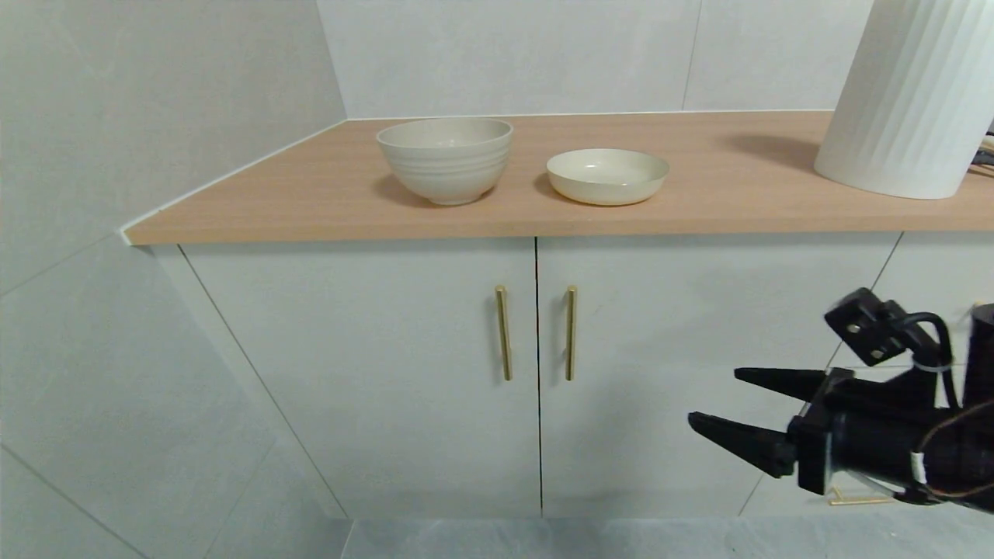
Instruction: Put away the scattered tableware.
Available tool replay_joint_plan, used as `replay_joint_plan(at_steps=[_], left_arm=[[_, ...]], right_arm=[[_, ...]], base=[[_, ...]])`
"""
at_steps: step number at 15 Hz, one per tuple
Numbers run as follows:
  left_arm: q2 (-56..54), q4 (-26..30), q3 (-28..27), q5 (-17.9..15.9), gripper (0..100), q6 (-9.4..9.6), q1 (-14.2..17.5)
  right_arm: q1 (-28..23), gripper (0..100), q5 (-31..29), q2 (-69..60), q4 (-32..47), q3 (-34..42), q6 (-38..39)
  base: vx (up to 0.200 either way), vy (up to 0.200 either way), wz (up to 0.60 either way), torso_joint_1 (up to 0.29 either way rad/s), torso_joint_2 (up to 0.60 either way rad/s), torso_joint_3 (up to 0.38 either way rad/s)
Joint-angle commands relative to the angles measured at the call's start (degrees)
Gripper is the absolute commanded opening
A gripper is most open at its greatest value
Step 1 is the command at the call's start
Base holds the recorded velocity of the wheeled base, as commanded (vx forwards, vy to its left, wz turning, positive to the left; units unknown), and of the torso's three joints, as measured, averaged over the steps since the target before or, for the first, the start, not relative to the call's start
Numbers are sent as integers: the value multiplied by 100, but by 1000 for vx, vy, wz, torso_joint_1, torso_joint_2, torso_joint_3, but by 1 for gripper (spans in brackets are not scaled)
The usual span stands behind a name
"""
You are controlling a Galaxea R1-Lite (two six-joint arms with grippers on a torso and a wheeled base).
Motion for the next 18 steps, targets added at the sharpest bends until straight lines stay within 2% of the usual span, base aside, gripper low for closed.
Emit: replay_joint_plan(at_steps=[1, 3, 4, 6, 9, 18], left_arm=[[0, 0, 0, 0, 100, -2, 0], [0, 0, 0, 9, 100, 6, 0], [0, 0, 0, 0, 100, -2, 0], [0, 0, 0, 9, 100, -2, 0], [0, 0, 0, 0, 100, -2, -9], [0, 0, 0, 0, 100, -2, 0]], right_arm=[[442, 100, -5, 1012, -68, -564, 13], [697, 100, 3, 1337, -68, -977, 233], [838, 100, 3, 1522, -68, -1302, 576], [890, 100, 3, 1733, -68, -1698, 945], [890, 100, 39, 1873, -77, -1751, 1446], [890, 100, 21, 3209, -1466, -2269, 1587]], base=[[0, 0, 0, 0, 0, 0], [0, 0, 0, 0, 0, 0], [0, 0, 0, 0, 0, 0], [0, 0, 0, 0, 0, 0], [0, 0, 0, 0, 0, 0], [0, 0, 0, 0, 0, 0]])
